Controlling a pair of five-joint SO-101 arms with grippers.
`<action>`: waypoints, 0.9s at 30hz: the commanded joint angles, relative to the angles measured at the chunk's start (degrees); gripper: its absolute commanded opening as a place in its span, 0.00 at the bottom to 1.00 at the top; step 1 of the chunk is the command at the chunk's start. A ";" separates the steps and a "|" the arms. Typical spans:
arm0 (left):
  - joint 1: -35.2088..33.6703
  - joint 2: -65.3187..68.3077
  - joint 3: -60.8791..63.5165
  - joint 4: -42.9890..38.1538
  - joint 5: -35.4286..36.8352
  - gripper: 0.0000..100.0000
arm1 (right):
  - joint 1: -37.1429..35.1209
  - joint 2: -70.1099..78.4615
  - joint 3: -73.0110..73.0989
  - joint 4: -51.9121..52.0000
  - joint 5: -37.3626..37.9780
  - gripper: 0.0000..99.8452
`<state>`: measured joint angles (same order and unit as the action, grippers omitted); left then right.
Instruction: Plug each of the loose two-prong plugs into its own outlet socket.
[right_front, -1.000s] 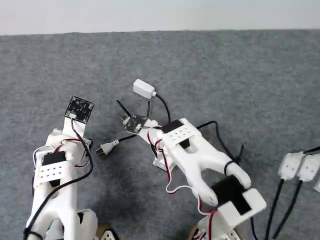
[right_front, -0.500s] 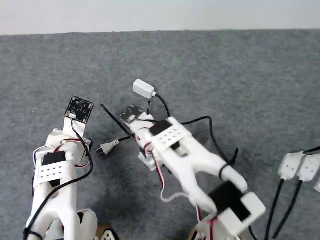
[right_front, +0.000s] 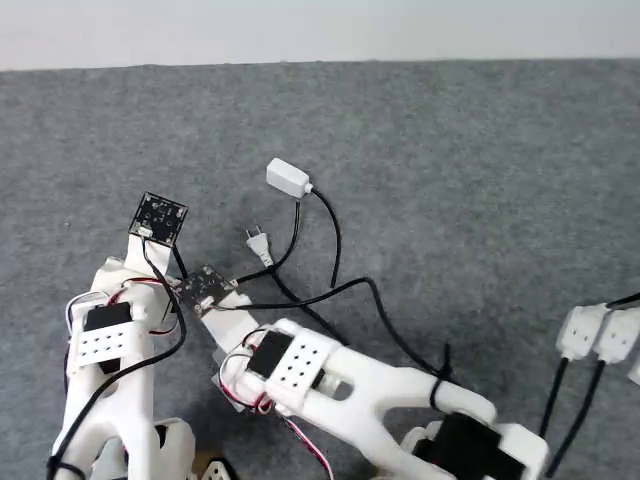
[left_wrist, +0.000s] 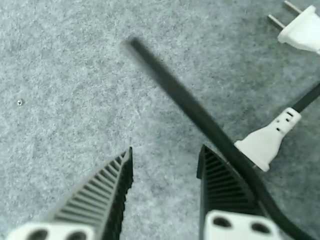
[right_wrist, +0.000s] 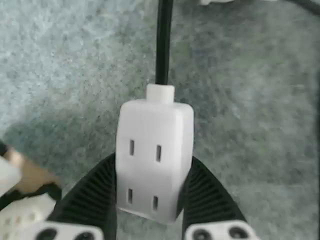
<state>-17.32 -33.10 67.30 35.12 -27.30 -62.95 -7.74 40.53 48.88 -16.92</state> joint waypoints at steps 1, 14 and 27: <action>0.18 -1.32 -0.75 0.35 -0.62 0.20 | -1.36 2.33 -0.88 -3.65 -0.44 0.02; 0.35 -1.32 -0.66 0.35 -0.62 0.20 | -2.07 8.66 -10.02 8.92 4.13 0.36; 0.35 -1.32 -0.57 0.35 -0.62 0.20 | 10.95 6.73 -20.13 20.79 5.10 0.36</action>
<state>-17.32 -33.10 67.30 35.12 -27.30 -57.67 1.23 24.88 68.13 -12.35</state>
